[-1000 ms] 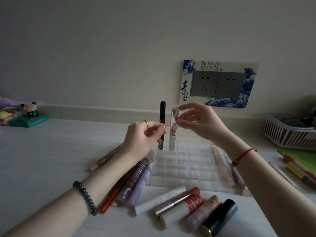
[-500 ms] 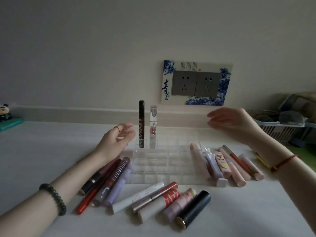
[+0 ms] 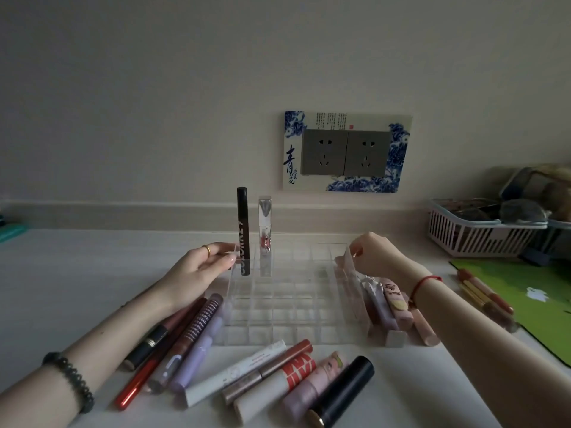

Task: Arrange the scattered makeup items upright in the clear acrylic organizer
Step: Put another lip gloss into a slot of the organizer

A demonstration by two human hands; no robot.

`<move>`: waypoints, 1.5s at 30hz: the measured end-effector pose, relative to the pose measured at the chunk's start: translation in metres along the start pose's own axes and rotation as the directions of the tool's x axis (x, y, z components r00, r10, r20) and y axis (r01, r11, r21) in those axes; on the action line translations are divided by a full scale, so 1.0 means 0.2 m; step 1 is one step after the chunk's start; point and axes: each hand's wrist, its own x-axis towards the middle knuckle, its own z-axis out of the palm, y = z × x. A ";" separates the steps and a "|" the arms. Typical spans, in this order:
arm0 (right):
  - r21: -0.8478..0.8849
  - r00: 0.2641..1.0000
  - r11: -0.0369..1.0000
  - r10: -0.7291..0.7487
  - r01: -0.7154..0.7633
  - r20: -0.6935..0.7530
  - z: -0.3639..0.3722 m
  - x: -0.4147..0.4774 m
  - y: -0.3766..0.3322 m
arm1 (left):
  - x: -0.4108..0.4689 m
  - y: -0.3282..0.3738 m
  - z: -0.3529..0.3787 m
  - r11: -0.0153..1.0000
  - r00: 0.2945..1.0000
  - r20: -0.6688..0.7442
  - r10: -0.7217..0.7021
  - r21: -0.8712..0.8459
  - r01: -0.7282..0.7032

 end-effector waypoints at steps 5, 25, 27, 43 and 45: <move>-0.086 0.988 0.993 0.093 -0.083 0.124 0.03 0.09 -0.01 | 0.00 0.00 0.01 0.999 1.000 -0.005 0.019 -0.026 -0.019; 0.407 0.991 0.912 0.092 -0.043 -0.101 -0.22 -0.09 -0.02 | 0.01 -0.02 0.00 0.997 0.999 0.009 0.033 -0.069 -0.032; 0.493 0.985 0.870 0.074 0.013 -0.156 -0.30 -0.14 -0.05 | 0.01 -0.03 0.00 0.998 1.000 0.012 0.025 -0.061 -0.024; 0.509 0.722 0.601 -0.173 0.617 -0.670 -0.42 -0.21 -0.48 | 0.02 -0.05 0.00 1.000 1.000 0.007 0.012 -0.028 -0.012; 0.469 0.694 0.597 -0.217 0.651 -0.687 -0.36 -0.17 -0.50 | 0.02 -0.05 0.00 0.999 1.000 0.006 0.016 -0.040 -0.016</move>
